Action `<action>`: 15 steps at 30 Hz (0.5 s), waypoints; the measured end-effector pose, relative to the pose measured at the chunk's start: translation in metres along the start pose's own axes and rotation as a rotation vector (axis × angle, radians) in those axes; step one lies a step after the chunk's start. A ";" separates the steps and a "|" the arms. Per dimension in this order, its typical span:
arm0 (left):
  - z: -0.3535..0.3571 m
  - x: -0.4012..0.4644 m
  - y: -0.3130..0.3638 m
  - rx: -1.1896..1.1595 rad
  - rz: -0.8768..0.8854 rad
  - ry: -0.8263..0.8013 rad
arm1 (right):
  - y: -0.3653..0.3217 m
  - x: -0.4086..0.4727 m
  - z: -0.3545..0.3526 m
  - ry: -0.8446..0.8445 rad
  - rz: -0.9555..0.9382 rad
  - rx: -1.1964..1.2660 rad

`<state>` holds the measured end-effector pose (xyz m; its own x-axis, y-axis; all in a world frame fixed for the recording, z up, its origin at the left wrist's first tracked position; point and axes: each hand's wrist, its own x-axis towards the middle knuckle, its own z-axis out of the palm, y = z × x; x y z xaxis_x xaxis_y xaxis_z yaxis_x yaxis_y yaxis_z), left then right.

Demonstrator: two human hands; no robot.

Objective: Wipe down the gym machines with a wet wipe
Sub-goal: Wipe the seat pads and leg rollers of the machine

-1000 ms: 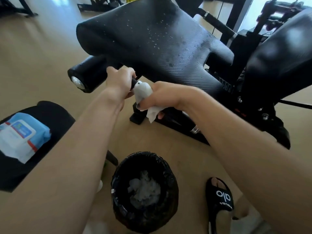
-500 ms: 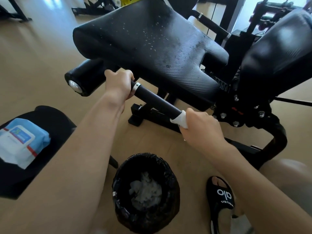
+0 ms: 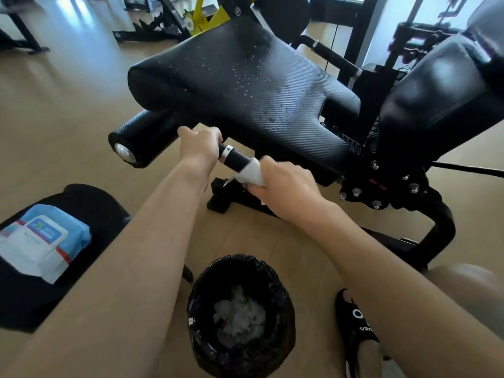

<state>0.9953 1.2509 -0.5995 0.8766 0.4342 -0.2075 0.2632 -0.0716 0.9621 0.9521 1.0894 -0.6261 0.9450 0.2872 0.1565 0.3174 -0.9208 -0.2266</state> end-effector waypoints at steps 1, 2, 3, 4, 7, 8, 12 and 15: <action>0.000 -0.001 0.000 -0.003 0.001 -0.007 | 0.011 -0.013 0.002 0.028 0.009 -0.032; 0.000 -0.001 -0.001 -0.002 0.001 -0.014 | 0.023 -0.026 0.005 0.044 0.017 -0.060; 0.000 -0.002 0.000 0.004 0.003 -0.018 | 0.035 -0.038 0.007 0.038 0.034 -0.068; -0.001 -0.002 0.000 0.013 0.005 -0.018 | 0.046 -0.048 0.009 0.002 0.056 -0.038; -0.001 -0.003 0.001 0.035 0.022 -0.014 | 0.067 -0.066 0.000 -0.144 0.147 0.361; 0.000 -0.003 0.001 0.045 0.028 -0.009 | 0.070 -0.068 -0.005 -0.150 0.176 0.502; 0.004 -0.002 0.001 0.086 0.047 0.061 | 0.082 -0.053 -0.023 0.009 0.360 1.049; 0.006 0.002 -0.002 0.114 0.066 0.116 | 0.101 -0.016 -0.041 0.073 0.517 1.719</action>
<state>0.9990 1.2468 -0.6025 0.8428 0.5255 -0.1166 0.2568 -0.2020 0.9451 0.9661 0.9806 -0.6117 0.9750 0.0338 -0.2194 -0.2152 0.3871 -0.8966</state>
